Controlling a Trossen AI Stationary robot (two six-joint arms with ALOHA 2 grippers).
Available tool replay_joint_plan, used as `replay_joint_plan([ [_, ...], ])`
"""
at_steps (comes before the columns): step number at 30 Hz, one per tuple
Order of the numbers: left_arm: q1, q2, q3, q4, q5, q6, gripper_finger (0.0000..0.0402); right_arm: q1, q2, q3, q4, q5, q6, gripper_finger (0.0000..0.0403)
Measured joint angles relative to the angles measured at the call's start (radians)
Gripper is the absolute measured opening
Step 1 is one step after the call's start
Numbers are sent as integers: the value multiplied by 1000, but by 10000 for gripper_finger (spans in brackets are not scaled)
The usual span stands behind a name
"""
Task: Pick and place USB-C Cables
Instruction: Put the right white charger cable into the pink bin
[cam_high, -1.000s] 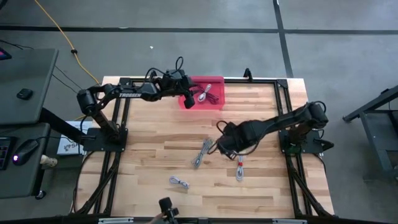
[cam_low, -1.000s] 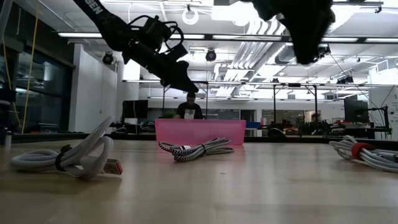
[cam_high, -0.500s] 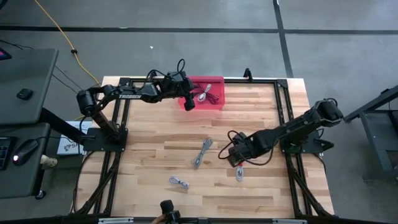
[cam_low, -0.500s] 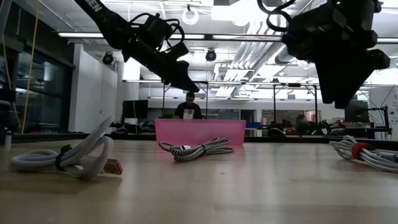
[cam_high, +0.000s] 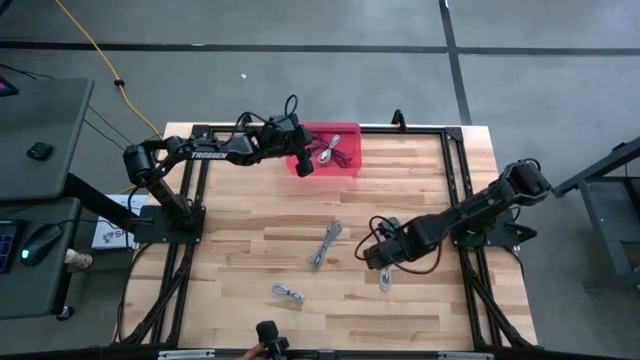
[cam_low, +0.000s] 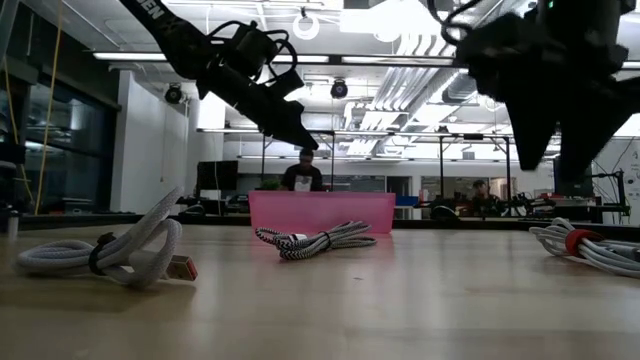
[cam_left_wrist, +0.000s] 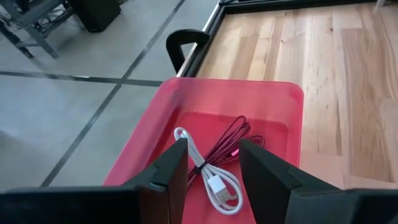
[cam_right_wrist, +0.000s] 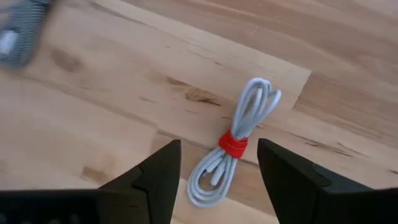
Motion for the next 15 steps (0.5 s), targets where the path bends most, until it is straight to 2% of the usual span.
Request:
replay_joint_plan([
  [9, -10, 0, 0, -28, 0, 0, 124, 0, 148, 0, -8, -104, 14, 204],
  [15, -24, 0, 0, -44, 0, 0, 124, 0, 218, 0, 46, -112, -40, 200],
])
